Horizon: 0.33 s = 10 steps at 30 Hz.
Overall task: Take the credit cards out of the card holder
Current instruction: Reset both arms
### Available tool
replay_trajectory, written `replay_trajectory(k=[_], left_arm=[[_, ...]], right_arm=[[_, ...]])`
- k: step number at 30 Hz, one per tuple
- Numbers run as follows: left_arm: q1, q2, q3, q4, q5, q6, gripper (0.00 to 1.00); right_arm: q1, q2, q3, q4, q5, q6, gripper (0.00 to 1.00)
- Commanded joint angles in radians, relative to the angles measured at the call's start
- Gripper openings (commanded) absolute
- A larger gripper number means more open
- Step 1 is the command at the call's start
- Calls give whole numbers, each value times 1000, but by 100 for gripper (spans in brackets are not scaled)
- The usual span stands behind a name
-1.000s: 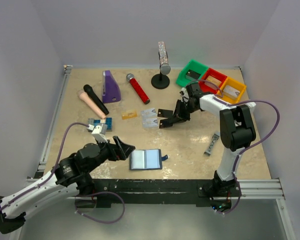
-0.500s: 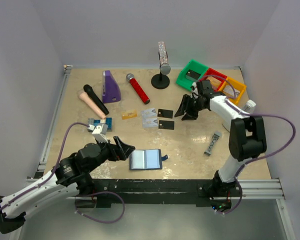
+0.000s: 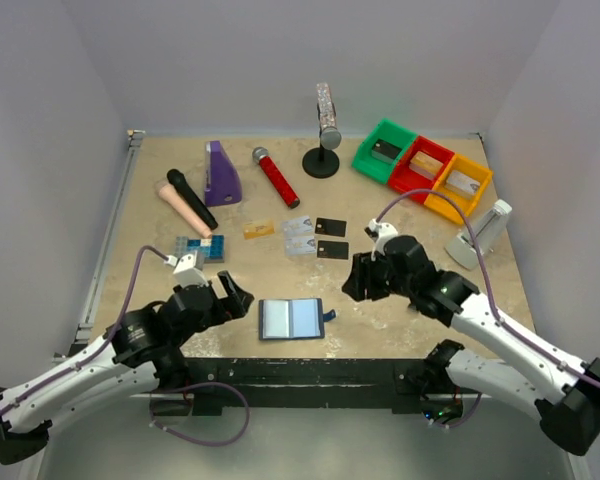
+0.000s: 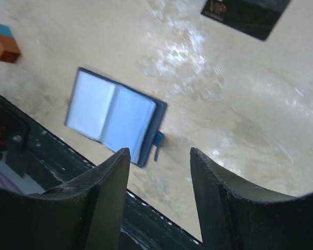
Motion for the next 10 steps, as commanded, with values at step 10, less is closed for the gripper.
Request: replay_trajectory(k=[10], left_arm=[[0,-32,19,-103,-63,-53,100]], right_arm=[[250,-243,-69,-106,342,43,56]])
